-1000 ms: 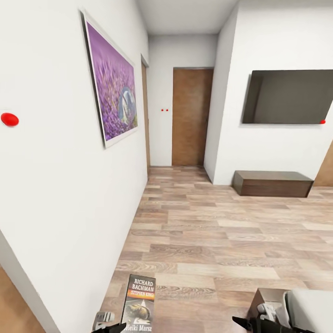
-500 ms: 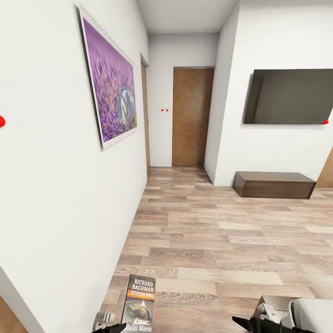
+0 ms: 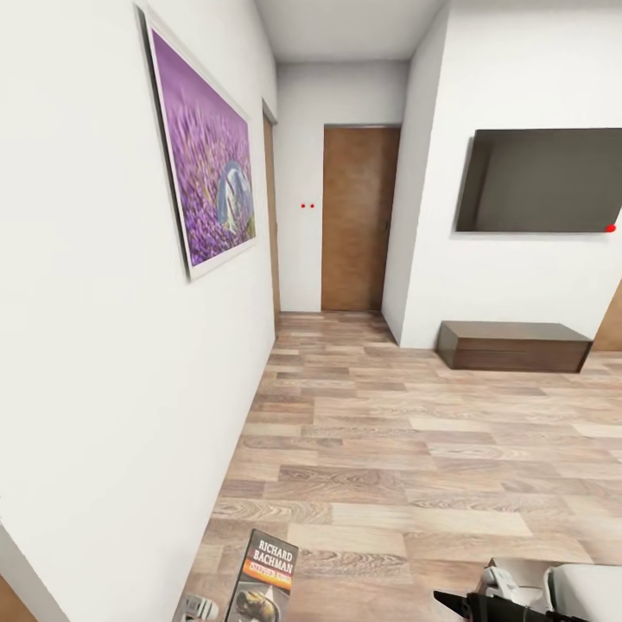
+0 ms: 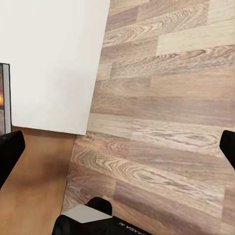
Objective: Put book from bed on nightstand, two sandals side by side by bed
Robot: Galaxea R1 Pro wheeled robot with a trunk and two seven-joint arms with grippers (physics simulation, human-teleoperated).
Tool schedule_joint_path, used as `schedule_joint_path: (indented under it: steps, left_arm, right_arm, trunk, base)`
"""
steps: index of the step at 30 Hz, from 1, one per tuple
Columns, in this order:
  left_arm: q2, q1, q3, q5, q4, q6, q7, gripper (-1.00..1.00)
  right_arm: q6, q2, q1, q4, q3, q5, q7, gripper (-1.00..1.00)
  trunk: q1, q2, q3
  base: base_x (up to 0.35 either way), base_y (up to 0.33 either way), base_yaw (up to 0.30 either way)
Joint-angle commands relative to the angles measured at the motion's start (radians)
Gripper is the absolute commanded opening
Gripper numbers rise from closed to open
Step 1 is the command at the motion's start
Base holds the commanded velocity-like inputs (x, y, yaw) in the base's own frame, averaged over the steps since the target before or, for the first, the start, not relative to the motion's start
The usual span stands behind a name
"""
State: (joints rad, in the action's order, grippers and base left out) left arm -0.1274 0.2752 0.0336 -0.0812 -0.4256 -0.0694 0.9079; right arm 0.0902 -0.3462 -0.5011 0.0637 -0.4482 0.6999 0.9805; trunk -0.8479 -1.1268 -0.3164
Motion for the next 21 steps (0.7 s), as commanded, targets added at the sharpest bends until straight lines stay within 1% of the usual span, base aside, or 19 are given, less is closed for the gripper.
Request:
schedule_joint_path:
  steps: [1, 5, 9, 12, 17, 21]
  left_arm:
    - [0.0, 0.001, 0.003, -0.005, 0.0, -0.007, 0.005, -1.0]
    - [0.0, 0.001, 0.003, -0.005, 0.0, -0.007, 0.005, -1.0]
    - [0.0, 0.001, 0.003, -0.005, 0.0, -0.007, 0.005, -1.0]
    - [0.0, 0.001, 0.003, -0.005, -0.001, -0.007, 0.004, -1.0]
    - [0.0, 0.0, 0.003, -0.005, -0.001, -0.007, 0.005, -1.0]
    - [0.0, 0.001, 0.003, -0.005, -0.001, -0.007, 0.005, -1.0]
  right_arm:
    - [0.009, 0.0, -0.001, 0.001, -0.006, 0.01, 0.003, 1.0]
    - [0.009, 0.0, -0.001, 0.001, -0.006, 0.01, 0.003, 1.0]
    - [0.009, 0.0, -0.001, 0.001, -0.006, 0.01, 0.003, 1.0]
    - [0.009, 0.0, -0.001, 0.001, -0.006, 0.01, 0.003, 1.0]
    - [0.009, -0.001, -0.001, 0.001, -0.006, 0.01, 0.003, 1.0]
    - [0.009, -0.001, -0.001, 0.001, -0.006, 0.01, 0.003, 1.0]
  trunk:
    - [0.0, -0.001, -0.001]
    - [0.0, -0.001, -0.001]
    - [0.0, -0.001, -0.001]
    - [0.0, -0.001, -0.001]
    - [0.0, -0.001, -0.001]
    - [0.0, -0.001, -0.001]
  base:
    - [0.266, 0.0, 0.0]
    - [0.276, 0.0, 0.0]
    - [0.104, 0.001, 0.0]
    - [0.171, 0.103, 0.0]
    - [0.249, 0.165, 0.0]
    - [0.096, 0.045, 0.0]
